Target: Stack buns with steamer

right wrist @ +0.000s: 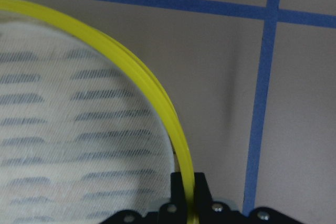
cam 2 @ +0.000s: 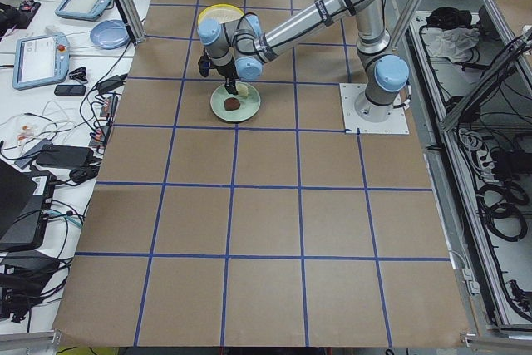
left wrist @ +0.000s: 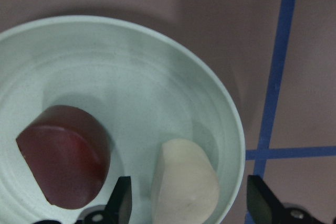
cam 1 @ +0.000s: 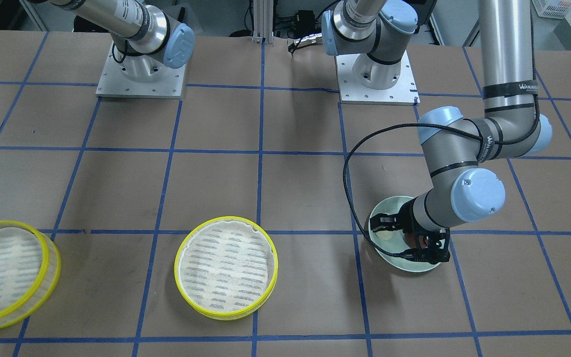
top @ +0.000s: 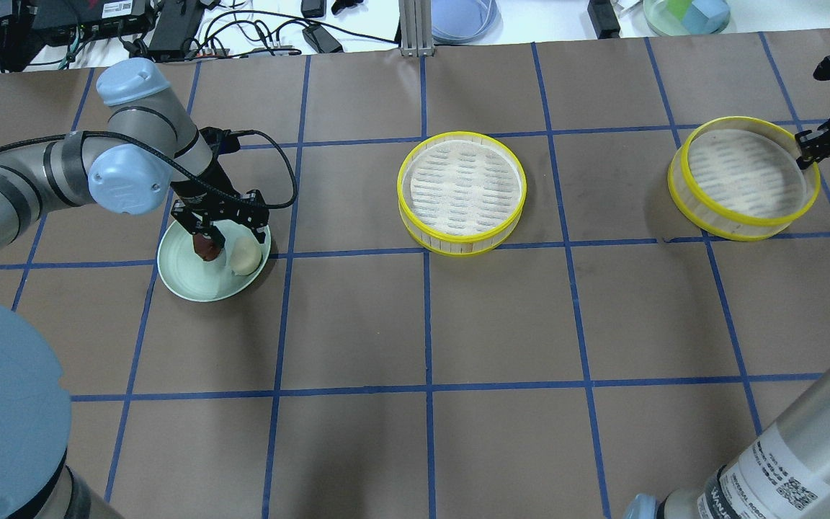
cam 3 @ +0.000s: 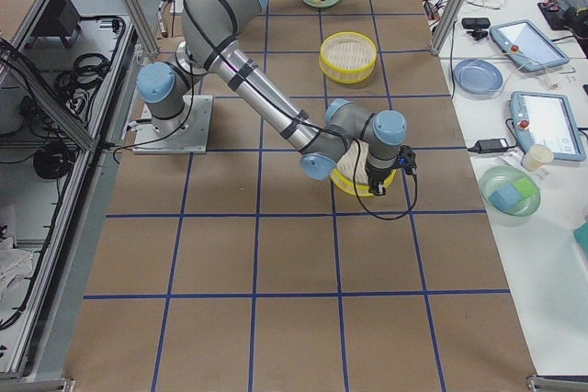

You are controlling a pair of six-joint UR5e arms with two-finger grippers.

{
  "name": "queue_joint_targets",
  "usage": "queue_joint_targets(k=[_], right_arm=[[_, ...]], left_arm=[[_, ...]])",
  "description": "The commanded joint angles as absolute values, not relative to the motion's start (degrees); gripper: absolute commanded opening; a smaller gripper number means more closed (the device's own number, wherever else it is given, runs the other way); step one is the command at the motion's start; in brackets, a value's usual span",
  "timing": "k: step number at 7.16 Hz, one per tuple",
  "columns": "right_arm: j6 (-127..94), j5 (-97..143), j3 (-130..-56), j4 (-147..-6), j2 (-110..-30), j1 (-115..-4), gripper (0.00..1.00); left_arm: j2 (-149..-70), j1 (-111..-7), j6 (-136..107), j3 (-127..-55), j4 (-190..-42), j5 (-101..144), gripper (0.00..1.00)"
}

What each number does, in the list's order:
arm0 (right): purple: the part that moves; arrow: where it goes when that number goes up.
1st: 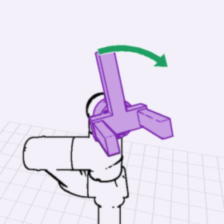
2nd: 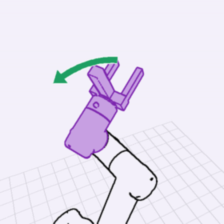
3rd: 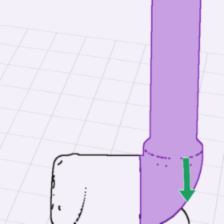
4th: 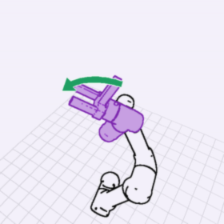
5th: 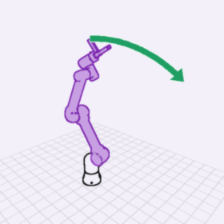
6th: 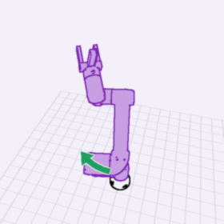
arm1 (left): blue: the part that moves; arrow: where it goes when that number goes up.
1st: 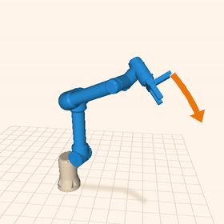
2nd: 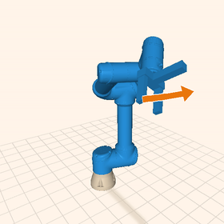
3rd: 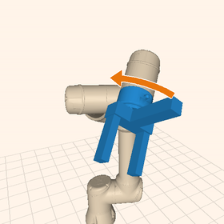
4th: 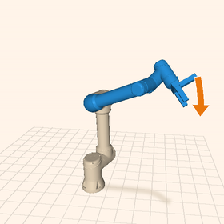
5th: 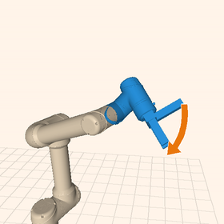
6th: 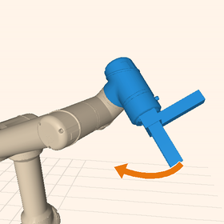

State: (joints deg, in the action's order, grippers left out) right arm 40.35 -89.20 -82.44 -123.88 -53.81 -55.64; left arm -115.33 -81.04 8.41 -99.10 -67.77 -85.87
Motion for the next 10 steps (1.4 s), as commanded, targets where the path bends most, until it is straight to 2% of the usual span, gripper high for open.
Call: queue_joint_targets(k=[1,2,3,4,7,9,10], right_arm=[[39.2,-89.4,-82.4,-123.8,-55.4,-55.7,0.0],[38.4,-89.6,-82.6,-123.4,-56.9,-55.7,0.0],[37.5,-89.6,-82.7,-123.1,-58.2,-56.0,0.0],[37.4,-89.6,-83.1,-122.8,-59.7,-56.2,0.0],[35.9,-89.6,-83.1,-118.1,-62.2,-57.0,0.0],[30.4,-89.9,-83.3,-114.7,-66.4,-61.5,0.0],[26.3,-90.0,-83.3,-112.3,-67.8,-64.2,0.0]], left_arm=[[-115.5,-81.0,9.1,-98.4,-67.2,-85.9,0.53],[-115.5,-80.9,8.7,-98.0,-67.0,-85.9,0.38],[-115.5,-80.9,8.5,-96.1,-67.1,-86.0,0.08],[-115.4,-80.9,8.4,-94.8,-67.5,-86.6,0.0],[-113.1,-80.9,7.1,-94.2,-67.1,-86.7,0.0],[-111.7,-81.1,5.5,-91.2,-67.4,-86.5,0.0],[-112.6,-80.9,6.1,-92.4,-68.1,-86.7,0.3]])
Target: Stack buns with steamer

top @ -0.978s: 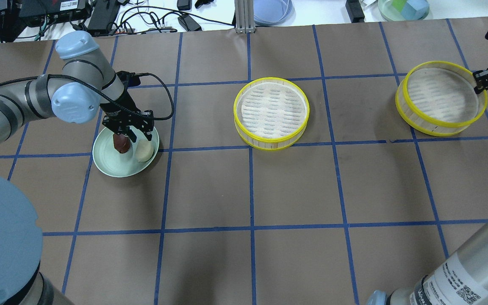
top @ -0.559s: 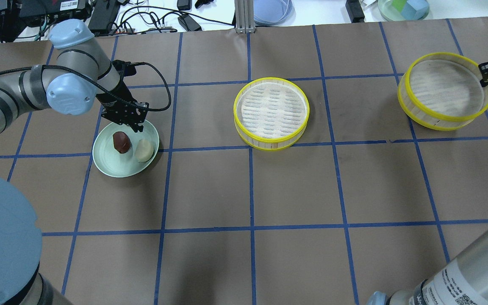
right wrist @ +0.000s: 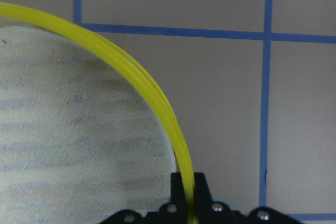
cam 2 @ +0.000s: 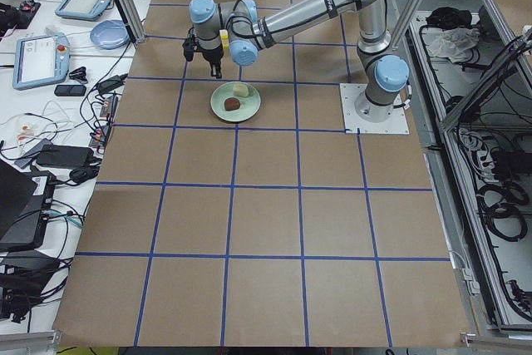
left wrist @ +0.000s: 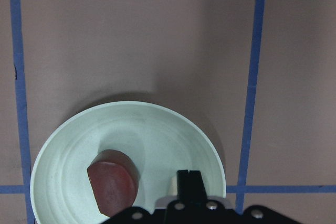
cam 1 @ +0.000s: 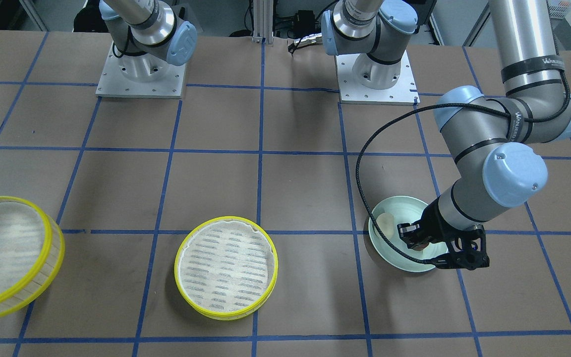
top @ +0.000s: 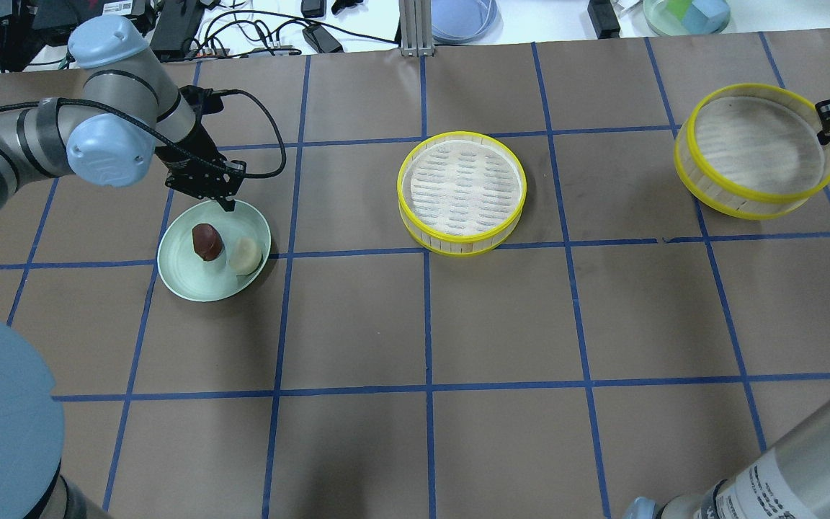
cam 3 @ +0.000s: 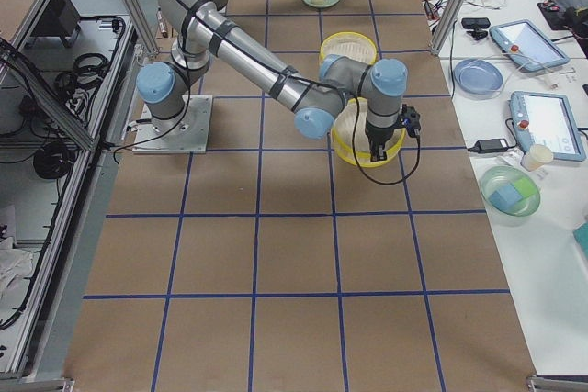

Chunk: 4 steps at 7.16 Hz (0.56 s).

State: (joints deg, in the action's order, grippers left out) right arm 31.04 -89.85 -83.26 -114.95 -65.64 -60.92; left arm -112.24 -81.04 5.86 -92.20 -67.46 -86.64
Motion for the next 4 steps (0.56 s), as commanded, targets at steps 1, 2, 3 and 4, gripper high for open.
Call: queue_joint_targets(k=[1,2,3,4], right_arm=[[25.3,-89.9,-83.3,-111.8,-68.0,-65.0,0.0],[25.3,-90.0,-83.4,-111.7,-67.9,-65.0,0.0],[25.3,-90.0,-83.4,-111.7,-67.9,-65.0,0.0],[25.3,-90.0,-83.5,-111.7,-67.9,-65.0,0.0]], left_arm=[[-113.5,-80.9,5.5,-94.2,-68.0,-86.7,0.87],[-113.9,-80.9,5.3,-97.8,-67.8,-86.6,0.93],[-114.3,-80.9,5.1,-98.7,-67.6,-86.3,0.93],[-114.3,-81.0,5.0,-99.4,-67.9,-86.0,0.92]])
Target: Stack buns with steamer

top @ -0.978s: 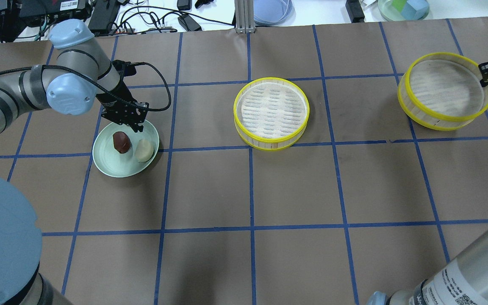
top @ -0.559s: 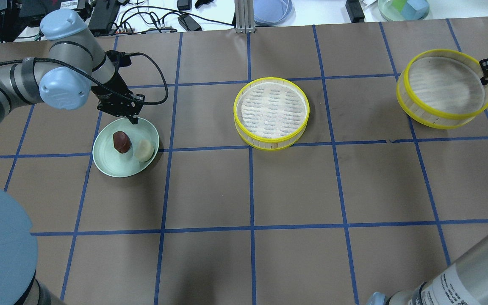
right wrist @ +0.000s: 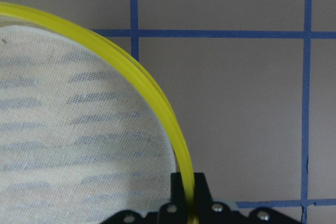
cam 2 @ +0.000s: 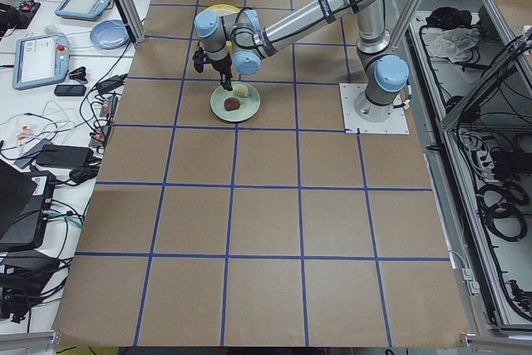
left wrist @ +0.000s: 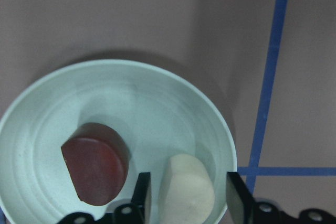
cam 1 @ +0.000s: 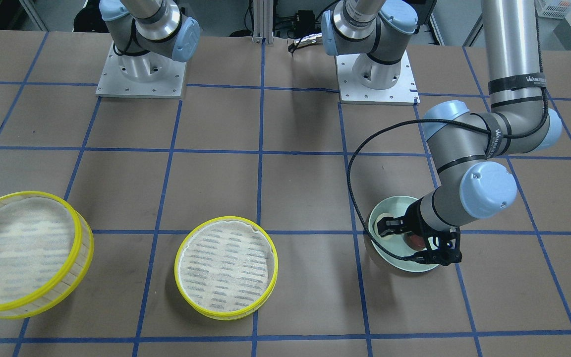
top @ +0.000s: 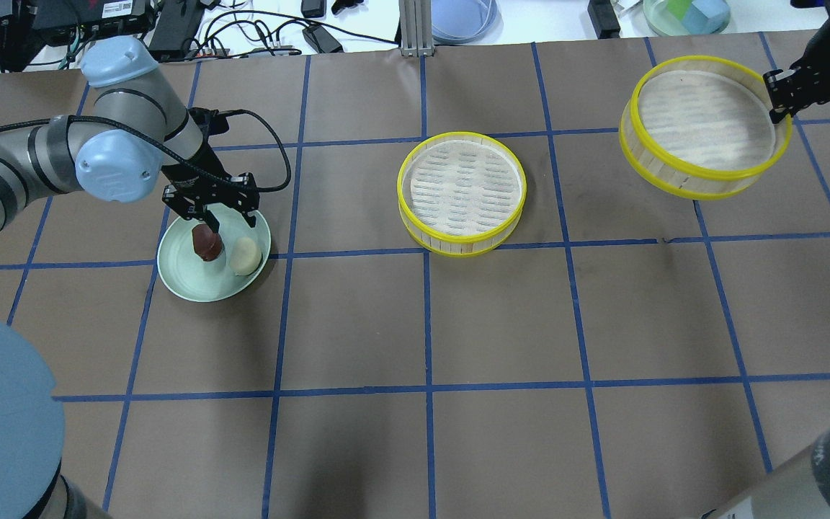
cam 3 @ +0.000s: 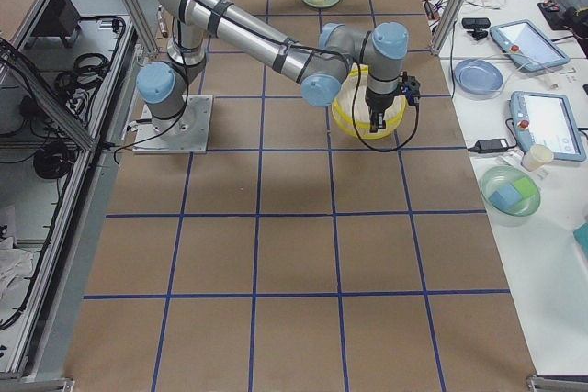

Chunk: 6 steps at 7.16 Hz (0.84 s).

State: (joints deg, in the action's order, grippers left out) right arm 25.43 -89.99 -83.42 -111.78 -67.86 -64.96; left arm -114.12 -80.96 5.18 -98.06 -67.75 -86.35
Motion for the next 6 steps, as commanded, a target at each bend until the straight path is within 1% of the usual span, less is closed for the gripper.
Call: queue_joint_targets(k=[1,2,4,5,6], right_arm=[[25.3,-90.0,-83.5,-111.5,-67.9,-65.0,0.0],[25.3,-90.0,-83.5,-111.4,-67.9,-65.0,0.0],[25.3,-89.9,-83.5,-111.5,-67.9,-65.0,0.0],[25.3,-89.9,-83.5,-111.5,-67.9,-65.0,0.0],[25.3,-89.9,-83.5,-111.5,-67.9,-65.0,0.0]], left_arm=[[-114.6,-81.0,4.3,-99.5,-68.1,-86.2,0.9],[-114.9,-81.0,4.0,-99.5,-68.1,-86.3,0.75],[-115.8,-81.0,4.0,-99.5,-68.1,-86.4,0.32],[-115.8,-81.0,4.2,-99.4,-68.3,-86.7,0.0],[-116.0,-81.0,4.3,-99.4,-68.3,-86.7,0.0]])
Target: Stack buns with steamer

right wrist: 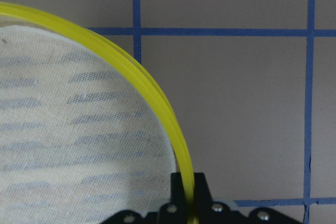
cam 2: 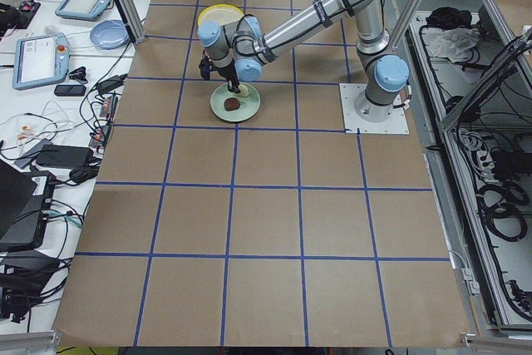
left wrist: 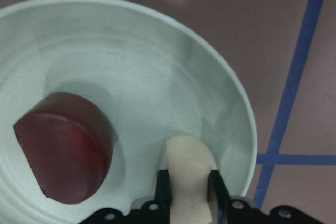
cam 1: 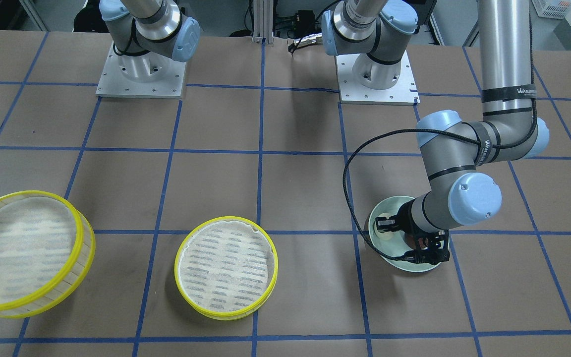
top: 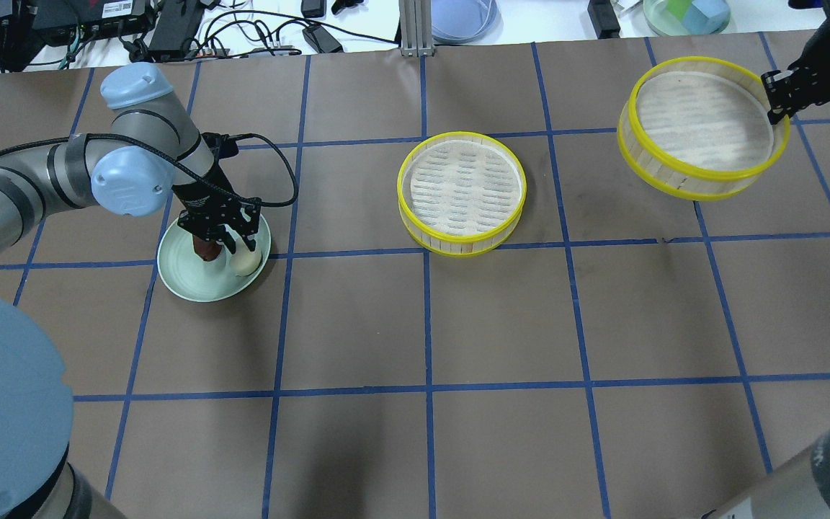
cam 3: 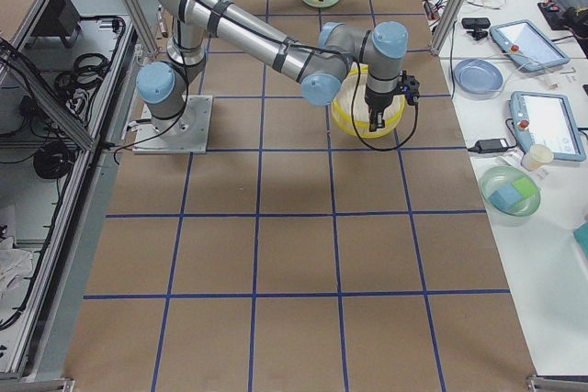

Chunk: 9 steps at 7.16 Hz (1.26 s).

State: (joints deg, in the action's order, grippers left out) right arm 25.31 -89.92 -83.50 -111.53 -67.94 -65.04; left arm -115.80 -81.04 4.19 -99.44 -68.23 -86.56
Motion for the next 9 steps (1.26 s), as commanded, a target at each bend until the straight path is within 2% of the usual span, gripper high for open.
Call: queue_joint_targets(k=[1,4,6,9], right_arm=[[25.3,-89.8,-83.5,-111.6,-67.9,-65.0,0.0],[25.3,-89.9,-83.6,-111.5,-67.9,-65.0,0.0],[25.3,-90.0,-84.3,-111.7,-67.9,-65.0,0.0],[25.3,-90.0,-84.3,-111.7,-67.9,-65.0,0.0]], left_arm=[[-115.2,-81.0,3.9,-99.2,-68.3,-86.9,0.0],[-111.8,-83.3,-3.7,-93.7,-69.8,-86.9,0.0],[-112.0,-88.6,-13.4,-88.1,-68.9,-77.7,0.0],[-115.6,-96.9,-26.0,-87.9,-52.4,-62.4,0.0]])
